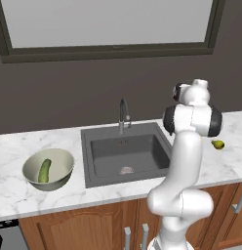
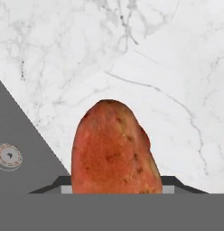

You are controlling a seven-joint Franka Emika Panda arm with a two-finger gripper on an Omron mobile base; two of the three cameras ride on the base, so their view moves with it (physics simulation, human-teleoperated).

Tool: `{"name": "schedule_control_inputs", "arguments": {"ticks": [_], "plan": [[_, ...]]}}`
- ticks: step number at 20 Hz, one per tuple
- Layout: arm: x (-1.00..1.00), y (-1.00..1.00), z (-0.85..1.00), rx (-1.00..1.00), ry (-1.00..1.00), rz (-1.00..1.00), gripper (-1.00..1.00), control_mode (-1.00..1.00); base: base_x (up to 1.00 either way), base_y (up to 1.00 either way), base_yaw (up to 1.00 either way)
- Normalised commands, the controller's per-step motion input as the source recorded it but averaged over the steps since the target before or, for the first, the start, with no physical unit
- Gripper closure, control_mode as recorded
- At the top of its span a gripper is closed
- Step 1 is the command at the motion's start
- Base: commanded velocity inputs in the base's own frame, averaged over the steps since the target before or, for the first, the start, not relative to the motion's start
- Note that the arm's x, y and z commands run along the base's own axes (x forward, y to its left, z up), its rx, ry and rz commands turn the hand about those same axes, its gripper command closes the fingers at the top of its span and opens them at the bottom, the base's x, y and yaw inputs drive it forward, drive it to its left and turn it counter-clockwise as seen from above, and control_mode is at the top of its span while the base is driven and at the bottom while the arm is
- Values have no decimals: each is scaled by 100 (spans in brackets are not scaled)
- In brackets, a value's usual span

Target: There is a mixed pile of frozen fruits and vegetables on the counter. Locate all the frozen vegetables and place the items in a bowl on the counter. Take all the frozen fruits and defrost them in a running sink.

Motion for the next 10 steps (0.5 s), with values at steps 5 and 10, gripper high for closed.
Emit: {"name": "schedule_control_inputs", "arguments": {"ticks": [5,10], "plan": [[-29,70,32,0,-3,1,100,-100,0,0,0],[-38,73,49,0,10,16,100,-100,0,0,0]]}}
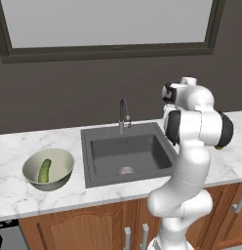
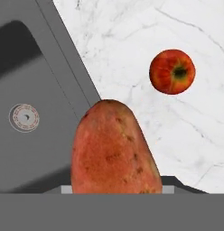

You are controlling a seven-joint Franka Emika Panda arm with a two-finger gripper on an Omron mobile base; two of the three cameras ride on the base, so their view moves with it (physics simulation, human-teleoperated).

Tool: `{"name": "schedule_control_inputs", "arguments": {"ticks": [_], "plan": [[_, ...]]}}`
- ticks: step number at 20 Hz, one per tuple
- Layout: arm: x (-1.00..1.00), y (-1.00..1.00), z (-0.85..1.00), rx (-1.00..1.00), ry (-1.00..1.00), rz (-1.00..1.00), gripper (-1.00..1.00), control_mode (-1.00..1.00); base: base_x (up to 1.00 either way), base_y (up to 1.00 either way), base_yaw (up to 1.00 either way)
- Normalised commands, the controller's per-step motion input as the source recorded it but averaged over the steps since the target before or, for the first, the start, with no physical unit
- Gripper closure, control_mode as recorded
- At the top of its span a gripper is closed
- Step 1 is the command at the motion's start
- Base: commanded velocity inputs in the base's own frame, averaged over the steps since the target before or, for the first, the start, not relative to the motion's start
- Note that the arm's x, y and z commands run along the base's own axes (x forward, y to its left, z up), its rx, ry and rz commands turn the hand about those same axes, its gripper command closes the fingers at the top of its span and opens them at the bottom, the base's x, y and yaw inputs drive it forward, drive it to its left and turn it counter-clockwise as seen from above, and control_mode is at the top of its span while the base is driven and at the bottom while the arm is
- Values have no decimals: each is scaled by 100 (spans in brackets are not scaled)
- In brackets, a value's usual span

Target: There is a mixed pile of frozen fruits and vegetables on the counter. Locate all the frozen vegetables and place the items in a bowl on the counter. Take all the frozen fruits and defrost them in a running sink.

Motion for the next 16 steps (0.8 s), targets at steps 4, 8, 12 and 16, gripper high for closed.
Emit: {"name": "schedule_control_inputs", "arguments": {"ticks": [4,8,12,16], "plan": [[-17,64,59,3,8,15,100,-100,0,0,0],[-27,68,44,3,4,13,100,-100,0,0,0],[-56,71,8,1,-14,10,100,-100,0,0,0],[-60,73,1,0,-14,13,100,-100,0,0,0]]}}
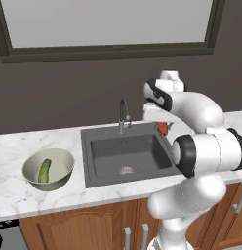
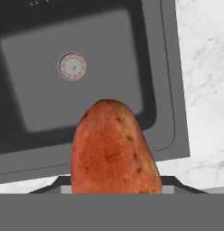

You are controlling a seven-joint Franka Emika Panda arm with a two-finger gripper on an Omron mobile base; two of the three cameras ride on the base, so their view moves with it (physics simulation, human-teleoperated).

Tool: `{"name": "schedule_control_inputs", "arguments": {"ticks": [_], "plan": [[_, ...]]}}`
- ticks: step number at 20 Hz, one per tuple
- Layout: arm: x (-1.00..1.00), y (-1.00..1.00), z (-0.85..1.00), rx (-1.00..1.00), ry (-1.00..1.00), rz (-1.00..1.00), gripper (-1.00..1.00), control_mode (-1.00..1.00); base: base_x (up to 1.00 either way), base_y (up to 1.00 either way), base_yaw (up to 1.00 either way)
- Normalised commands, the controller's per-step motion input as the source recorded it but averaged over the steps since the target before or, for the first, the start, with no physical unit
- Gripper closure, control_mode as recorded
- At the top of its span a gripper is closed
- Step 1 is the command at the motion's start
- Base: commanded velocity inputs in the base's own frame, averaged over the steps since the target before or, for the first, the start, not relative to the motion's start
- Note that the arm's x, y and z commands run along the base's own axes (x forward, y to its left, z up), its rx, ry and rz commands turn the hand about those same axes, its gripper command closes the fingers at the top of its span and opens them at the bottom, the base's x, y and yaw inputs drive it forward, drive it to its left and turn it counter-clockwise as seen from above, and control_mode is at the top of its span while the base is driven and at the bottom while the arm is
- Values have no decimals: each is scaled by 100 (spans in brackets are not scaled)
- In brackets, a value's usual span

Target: There is a mixed pile of frozen fruits and vegetables on the counter. Locate all the frozen vegetables and place the items in a bowl on the counter. Take all the frozen fruits and defrost them in a running sink.

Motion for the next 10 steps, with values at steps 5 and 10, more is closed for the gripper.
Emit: {"name": "schedule_control_inputs", "arguments": {"ticks": [5,10], "plan": [[-58,79,2,0,-15,13,100,-100,0,0,0],[-35,88,14,0,-10,15,100,-100,0,0,0]]}}
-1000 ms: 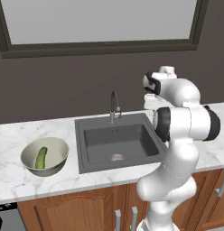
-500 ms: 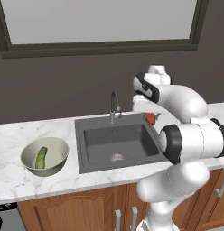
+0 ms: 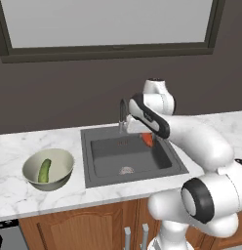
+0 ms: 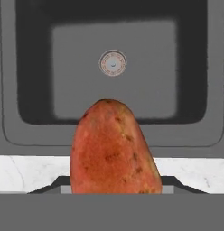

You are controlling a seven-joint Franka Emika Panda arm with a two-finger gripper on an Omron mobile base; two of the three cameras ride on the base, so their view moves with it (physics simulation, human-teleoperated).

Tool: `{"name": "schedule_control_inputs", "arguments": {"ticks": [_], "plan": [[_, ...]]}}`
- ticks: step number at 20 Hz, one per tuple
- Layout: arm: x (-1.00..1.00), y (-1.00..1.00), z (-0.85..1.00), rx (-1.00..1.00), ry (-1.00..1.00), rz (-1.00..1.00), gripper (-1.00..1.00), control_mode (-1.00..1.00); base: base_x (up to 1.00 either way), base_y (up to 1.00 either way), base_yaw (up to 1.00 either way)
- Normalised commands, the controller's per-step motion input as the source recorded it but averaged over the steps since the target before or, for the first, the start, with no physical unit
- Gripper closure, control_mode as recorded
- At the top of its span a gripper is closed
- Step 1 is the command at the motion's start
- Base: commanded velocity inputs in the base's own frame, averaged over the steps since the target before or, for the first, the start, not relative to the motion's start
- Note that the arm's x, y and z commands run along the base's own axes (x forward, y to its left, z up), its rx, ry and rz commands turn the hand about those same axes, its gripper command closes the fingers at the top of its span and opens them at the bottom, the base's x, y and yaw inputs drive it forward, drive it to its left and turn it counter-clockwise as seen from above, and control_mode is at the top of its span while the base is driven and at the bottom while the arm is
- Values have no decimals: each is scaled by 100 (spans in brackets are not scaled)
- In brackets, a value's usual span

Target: There is a mixed pile of frozen fruits and vegetables on the counter. Locate all the frozen vegetables and place the items in a bowl on the counter. Take all the frozen fruits and defrost them in a running sink.

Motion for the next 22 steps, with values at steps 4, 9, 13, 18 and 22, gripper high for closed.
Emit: {"name": "schedule_control_inputs", "arguments": {"ticks": [4,9,13,18,22], "plan": [[1,89,9,0,-2,19,100,-100,0,0,0],[10,78,8,0,7,3,100,-100,0,0,0],[23,77,1,-3,14,0,100,-100,0,0,0],[24,95,0,-6,4,0,100,-100,0,0,0],[16,90,0,-9,2,-8,100,-100,0,0,0]]}}
